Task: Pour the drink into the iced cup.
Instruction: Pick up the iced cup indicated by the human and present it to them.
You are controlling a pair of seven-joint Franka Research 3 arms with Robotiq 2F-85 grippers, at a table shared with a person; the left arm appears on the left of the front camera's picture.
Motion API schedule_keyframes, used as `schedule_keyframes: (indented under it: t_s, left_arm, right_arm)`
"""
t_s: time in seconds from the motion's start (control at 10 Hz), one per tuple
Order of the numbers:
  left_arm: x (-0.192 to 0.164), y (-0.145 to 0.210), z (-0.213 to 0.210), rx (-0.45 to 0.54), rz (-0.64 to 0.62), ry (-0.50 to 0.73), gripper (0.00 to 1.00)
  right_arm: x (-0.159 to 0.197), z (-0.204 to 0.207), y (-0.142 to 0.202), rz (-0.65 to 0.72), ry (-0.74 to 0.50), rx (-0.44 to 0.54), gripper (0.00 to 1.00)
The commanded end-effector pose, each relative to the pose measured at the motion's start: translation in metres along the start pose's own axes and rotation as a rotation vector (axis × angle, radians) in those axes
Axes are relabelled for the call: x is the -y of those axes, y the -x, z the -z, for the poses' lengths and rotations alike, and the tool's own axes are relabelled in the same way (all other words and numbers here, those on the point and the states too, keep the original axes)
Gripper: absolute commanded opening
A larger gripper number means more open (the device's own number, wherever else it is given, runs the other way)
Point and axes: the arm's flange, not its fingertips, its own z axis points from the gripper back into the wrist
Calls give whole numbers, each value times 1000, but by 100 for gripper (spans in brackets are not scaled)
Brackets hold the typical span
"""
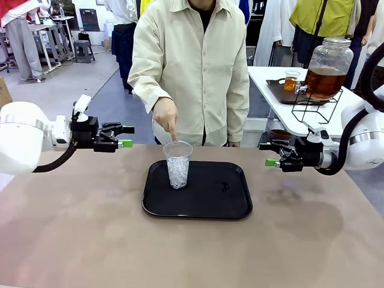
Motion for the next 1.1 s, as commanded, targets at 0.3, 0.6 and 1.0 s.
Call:
schedule_keyframes:
  t_s: [0.3, 0.6, 1.0]
  left_arm:
    - [-12, 43, 30, -13, 71, -11, 100]
    - [-11, 62, 48, -31, 67, -2, 100]
    - [-9, 79, 70, -45, 53, 19, 100]
  right_arm:
    - [0, 2, -2, -2, -3, 0, 100]
    - [0, 2, -2, -2, -3, 0, 100]
    - [0, 2, -2, -2, -3, 0, 100]
